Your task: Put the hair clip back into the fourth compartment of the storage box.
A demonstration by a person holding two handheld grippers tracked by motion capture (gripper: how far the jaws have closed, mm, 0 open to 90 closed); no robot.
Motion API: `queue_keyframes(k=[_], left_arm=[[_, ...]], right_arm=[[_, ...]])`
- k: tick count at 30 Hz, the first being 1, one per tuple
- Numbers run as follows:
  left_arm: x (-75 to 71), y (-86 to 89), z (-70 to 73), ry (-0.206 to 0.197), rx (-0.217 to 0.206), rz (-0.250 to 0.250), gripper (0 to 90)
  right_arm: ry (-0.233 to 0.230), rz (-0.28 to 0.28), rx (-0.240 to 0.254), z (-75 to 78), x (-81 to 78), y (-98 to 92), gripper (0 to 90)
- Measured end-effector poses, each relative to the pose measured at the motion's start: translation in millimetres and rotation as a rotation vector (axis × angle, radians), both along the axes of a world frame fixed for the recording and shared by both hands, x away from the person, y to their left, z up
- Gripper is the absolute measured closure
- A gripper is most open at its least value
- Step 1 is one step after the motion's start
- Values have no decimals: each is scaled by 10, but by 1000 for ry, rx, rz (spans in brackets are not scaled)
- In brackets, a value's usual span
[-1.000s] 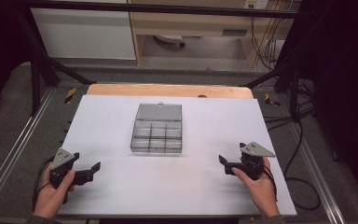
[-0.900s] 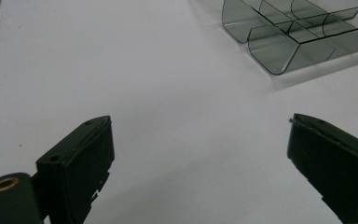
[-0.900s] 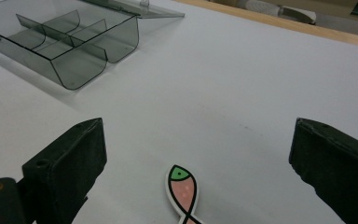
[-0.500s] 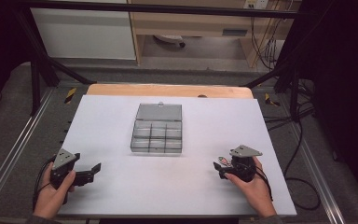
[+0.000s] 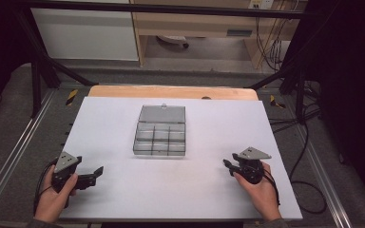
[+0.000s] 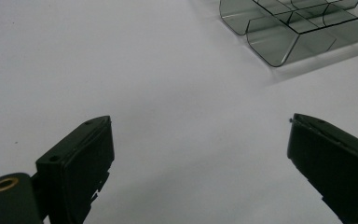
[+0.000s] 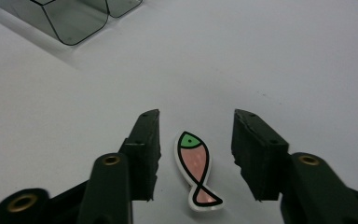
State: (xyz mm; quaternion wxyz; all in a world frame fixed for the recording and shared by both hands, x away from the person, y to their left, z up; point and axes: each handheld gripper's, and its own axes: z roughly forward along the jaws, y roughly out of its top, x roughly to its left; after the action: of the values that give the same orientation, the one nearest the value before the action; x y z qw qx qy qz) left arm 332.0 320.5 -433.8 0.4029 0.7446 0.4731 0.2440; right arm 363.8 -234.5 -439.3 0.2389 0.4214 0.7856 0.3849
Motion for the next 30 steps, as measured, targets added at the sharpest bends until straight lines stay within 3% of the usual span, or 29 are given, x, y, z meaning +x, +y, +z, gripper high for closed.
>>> queue_keyframes(k=[8, 30], left_arm=[[0, -1, -3, 2, 4, -4, 71], [2, -14, -18, 14, 13, -17, 73]], right_arm=[[23, 31, -23, -34, -2, 15, 715], [58, 27, -59, -130, 86, 39, 715]])
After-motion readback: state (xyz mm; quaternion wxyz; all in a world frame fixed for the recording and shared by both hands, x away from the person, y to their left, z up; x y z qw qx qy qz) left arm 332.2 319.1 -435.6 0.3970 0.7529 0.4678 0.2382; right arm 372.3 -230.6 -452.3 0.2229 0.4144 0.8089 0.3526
